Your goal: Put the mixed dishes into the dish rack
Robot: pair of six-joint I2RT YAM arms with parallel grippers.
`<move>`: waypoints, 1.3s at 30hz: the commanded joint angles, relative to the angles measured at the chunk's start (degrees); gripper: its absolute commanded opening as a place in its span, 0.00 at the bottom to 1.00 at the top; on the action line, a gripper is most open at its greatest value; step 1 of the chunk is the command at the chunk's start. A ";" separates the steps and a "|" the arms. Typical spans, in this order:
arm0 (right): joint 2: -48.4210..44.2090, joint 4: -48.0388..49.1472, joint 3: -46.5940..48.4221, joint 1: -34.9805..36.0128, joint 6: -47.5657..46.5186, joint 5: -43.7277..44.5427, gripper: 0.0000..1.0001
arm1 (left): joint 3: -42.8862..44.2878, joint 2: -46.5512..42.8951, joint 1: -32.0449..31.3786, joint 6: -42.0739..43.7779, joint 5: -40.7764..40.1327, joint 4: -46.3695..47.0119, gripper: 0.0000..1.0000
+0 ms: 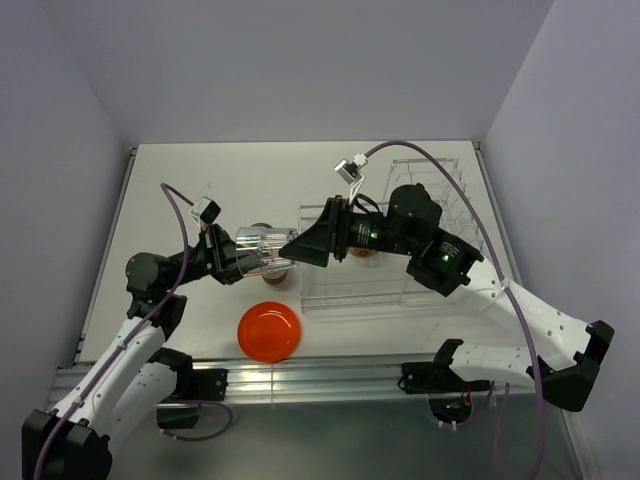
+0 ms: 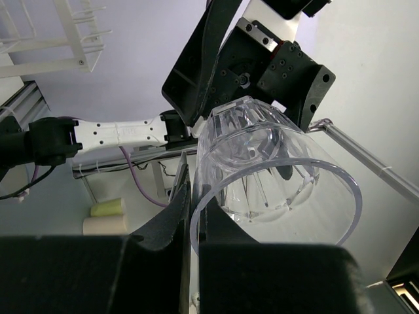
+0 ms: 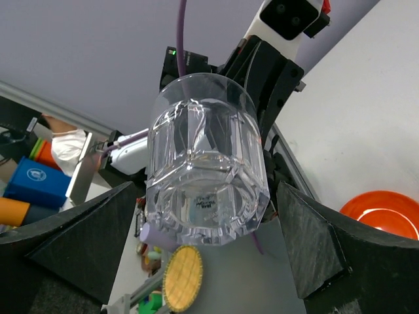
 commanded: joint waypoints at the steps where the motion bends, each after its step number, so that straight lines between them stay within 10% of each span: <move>1: 1.06 4.97 1.17 0.29 1.55 -1.42 0.94 | 0.80 -1.10 0.09 0.68 0.50 2.88 0.00; 13: 1.85 9.10 0.21 1.26 4.10 -2.91 0.66 | 1.16 -0.75 0.09 0.33 1.99 4.02 0.00; 19: 1.50 10.42 -0.49 1.70 5.07 -3.18 0.00 | -0.16 -1.19 0.09 0.33 2.70 5.25 0.52; 22: 0.54 9.80 -0.84 1.61 4.90 -1.78 0.00 | -1.21 -2.68 0.09 0.94 2.35 4.03 0.99; 39: -2.45 -14.80 9.00 0.21 -5.91 15.36 0.00 | 1.66 -18.68 0.44 25.01 -1.78 -39.72 0.99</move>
